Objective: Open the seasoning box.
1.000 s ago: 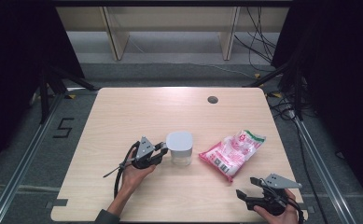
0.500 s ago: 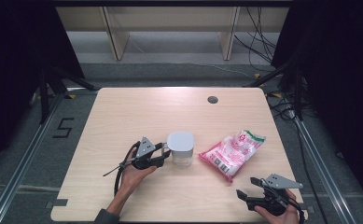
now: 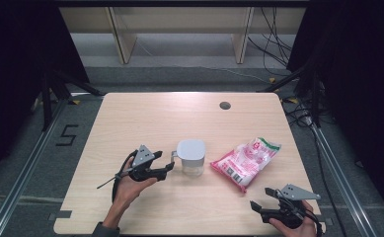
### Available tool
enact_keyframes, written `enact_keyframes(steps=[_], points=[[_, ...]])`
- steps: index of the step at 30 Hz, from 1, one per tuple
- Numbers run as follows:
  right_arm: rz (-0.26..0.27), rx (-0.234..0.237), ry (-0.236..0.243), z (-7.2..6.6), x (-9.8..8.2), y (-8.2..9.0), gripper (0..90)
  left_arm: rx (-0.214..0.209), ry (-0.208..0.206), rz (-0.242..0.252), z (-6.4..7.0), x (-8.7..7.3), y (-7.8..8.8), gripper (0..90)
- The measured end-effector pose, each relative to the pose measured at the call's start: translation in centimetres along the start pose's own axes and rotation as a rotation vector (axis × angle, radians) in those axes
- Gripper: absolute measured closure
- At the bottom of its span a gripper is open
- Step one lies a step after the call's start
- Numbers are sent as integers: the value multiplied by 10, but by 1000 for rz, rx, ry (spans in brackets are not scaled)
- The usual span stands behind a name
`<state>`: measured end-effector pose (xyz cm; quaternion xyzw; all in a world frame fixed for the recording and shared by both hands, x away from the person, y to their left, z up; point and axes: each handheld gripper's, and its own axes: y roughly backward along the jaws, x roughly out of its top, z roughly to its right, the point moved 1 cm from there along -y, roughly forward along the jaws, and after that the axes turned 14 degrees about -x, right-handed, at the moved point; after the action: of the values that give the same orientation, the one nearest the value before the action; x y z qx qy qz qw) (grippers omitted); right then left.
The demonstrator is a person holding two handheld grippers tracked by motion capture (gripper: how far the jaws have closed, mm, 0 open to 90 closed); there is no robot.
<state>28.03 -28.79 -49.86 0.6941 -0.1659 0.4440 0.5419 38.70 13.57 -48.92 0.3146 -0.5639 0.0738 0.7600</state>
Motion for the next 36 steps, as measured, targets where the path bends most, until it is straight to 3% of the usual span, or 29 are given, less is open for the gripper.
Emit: enact_keyframes(steps=[5,6,8,10,12,16,18,21,23,24,25,27,28,36], points=[[0,-2,6,-1,1,-1,237,-21,-15,27,1,4,5,442],[20,-9,45,3,1,-2,237,-21,-15,27,1,4,5,470],[14,4,34,2,1,-2,237,-12,-12,44,3,6,6,528],[9,-2,44,2,1,-1,237,-8,-37,48,6,9,6,642],[-8,2,14,0,0,0,237,6,-65,52,8,11,6,740],[-8,-5,14,0,1,0,238,27,-98,55,11,15,6,863],[9,-18,54,2,1,-1,238,23,-96,62,11,18,6,888],[7,-5,38,1,0,-1,238,11,-70,85,12,23,5,892],[-2,-5,12,-1,0,0,238,16,-100,80,13,27,3,892],[-5,-6,6,-1,0,0,238,13,-95,85,14,29,2,893],[7,-6,39,1,1,-1,238,17,-99,84,14,31,2,892],[-5,-6,20,-2,0,-1,238,13,-106,83,14,34,0,892],[6,-20,47,1,1,-3,238,10,-100,90,14,35,-1,892],[-4,-9,19,-1,1,-1,238,-6,-85,116,13,41,-6,892]])
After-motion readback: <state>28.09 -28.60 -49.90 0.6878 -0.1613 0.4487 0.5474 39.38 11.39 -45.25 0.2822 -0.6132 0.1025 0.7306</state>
